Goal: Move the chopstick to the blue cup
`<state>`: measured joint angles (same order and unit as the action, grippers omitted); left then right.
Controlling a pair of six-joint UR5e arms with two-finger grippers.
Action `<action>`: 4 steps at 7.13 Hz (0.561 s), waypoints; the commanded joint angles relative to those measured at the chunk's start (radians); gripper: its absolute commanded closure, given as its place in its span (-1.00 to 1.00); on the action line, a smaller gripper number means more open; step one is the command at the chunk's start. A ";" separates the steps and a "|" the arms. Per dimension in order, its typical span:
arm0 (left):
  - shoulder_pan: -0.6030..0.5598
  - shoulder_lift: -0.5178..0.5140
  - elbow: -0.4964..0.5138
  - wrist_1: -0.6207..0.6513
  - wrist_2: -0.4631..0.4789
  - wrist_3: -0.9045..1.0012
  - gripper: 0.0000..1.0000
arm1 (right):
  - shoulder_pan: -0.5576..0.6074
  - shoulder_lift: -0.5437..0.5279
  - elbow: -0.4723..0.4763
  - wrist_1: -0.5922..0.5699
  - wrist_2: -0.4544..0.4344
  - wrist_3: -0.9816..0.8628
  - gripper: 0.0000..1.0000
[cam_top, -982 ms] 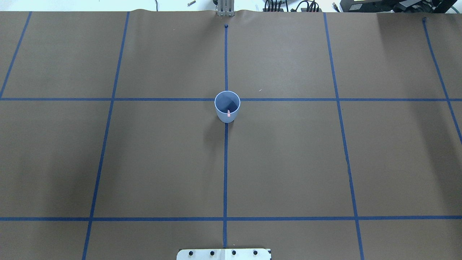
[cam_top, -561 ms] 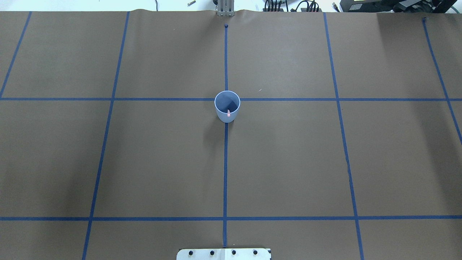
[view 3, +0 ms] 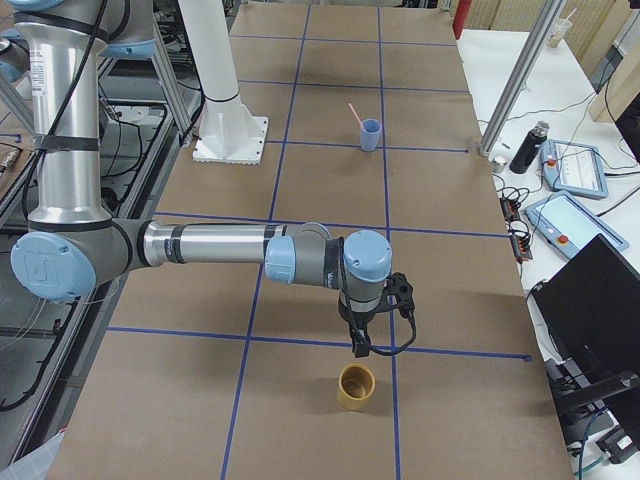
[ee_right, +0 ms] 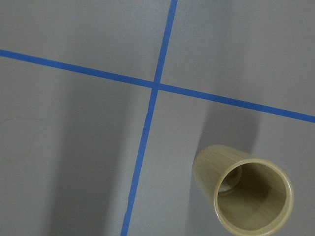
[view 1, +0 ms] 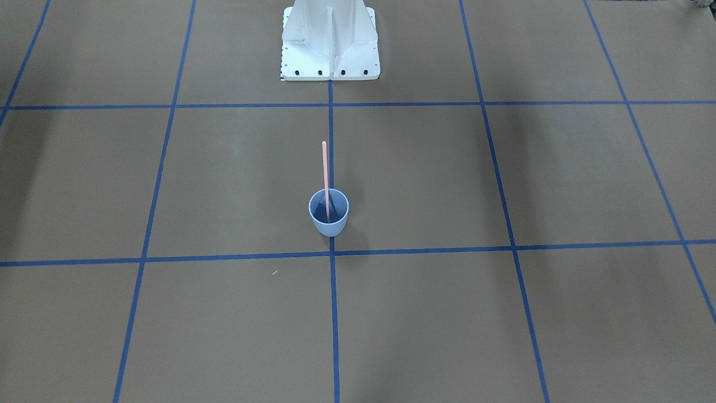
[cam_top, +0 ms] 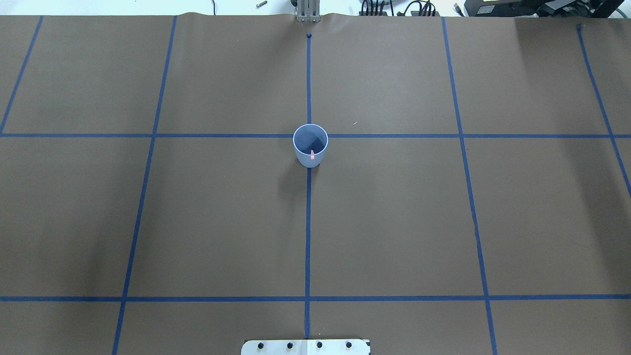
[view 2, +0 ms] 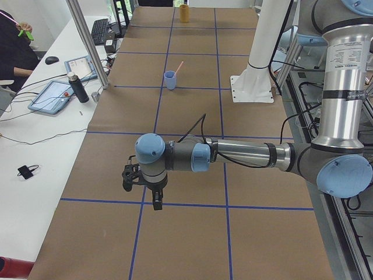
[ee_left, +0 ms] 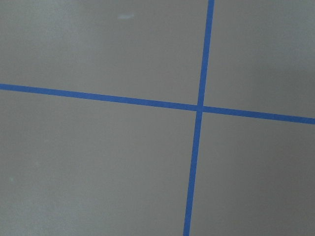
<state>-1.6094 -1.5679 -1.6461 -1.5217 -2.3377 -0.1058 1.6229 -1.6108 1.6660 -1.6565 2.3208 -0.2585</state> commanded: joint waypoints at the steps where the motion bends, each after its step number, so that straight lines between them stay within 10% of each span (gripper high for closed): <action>1: 0.000 0.000 0.000 0.000 0.000 0.000 -0.98 | 0.000 0.000 0.000 0.000 0.000 -0.001 -1.00; 4: 0.000 0.000 0.000 0.000 0.000 -0.002 -0.98 | 0.000 0.003 0.000 0.000 0.005 0.001 -1.00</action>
